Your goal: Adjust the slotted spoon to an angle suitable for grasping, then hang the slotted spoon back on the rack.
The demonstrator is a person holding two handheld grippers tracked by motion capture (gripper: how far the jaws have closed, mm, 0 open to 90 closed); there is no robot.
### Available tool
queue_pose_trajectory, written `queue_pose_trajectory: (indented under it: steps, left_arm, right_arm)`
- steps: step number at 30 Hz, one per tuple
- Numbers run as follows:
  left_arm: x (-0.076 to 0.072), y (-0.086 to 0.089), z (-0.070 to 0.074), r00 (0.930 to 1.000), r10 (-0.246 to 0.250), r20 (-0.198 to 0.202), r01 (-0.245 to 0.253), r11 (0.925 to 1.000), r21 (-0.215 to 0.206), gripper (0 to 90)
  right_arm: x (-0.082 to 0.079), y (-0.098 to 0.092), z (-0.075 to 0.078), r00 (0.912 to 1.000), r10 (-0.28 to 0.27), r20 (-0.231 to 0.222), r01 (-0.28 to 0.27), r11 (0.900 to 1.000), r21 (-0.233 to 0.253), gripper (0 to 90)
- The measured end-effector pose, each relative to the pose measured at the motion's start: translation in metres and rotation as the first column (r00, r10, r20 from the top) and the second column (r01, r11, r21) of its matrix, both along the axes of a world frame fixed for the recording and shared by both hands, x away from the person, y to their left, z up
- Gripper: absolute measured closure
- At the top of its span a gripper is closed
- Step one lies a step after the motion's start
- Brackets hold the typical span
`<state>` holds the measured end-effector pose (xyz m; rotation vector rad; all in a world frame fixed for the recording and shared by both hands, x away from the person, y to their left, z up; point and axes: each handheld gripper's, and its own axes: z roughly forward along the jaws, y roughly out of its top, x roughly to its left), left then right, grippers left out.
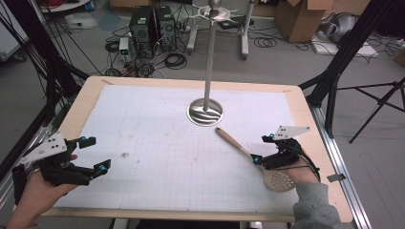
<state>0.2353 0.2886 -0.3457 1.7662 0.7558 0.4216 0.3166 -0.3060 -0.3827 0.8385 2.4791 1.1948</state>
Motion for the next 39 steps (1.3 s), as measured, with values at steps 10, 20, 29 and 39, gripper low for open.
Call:
queue_pose_trajectory:
  steps: [10, 20, 29, 39]
  left_arm:
    - [-0.002, -0.001, 0.0, 1.0, -0.004, -0.003, 0.004, 1.0, 0.005, 4.4]
    - [-0.013, 0.01, 0.0, 0.9998, 0.022, -0.003, -0.022, 0.9997, 0.012, 4.5]
    - [-0.014, 0.013, 0.0, 0.9995, 0.031, -0.001, -0.031, 0.9995, 0.01, 4.4]
    - [-0.014, 0.013, 0.001, 0.9996, 0.027, 0.001, -0.027, 0.9996, 0.01, 4.5]
  right_arm:
    - [0.003, -0.008, -0.004, 0.9991, -0.034, -0.027, 0.033, 0.999, -0.024, 14.8]
    - [0.014, -0.01, -0.01, 0.9973, -0.046, -0.057, 0.045, 0.999, -0.027, 15.3]
    - [0.018, -0.002, -0.017, 0.9958, -0.034, -0.085, 0.028, 0.997, -0.072, 15.4]
    - [0.022, 0.005, -0.026, 0.9917, 0.01, -0.128, -0.025, 0.993, -0.117, 19.7]
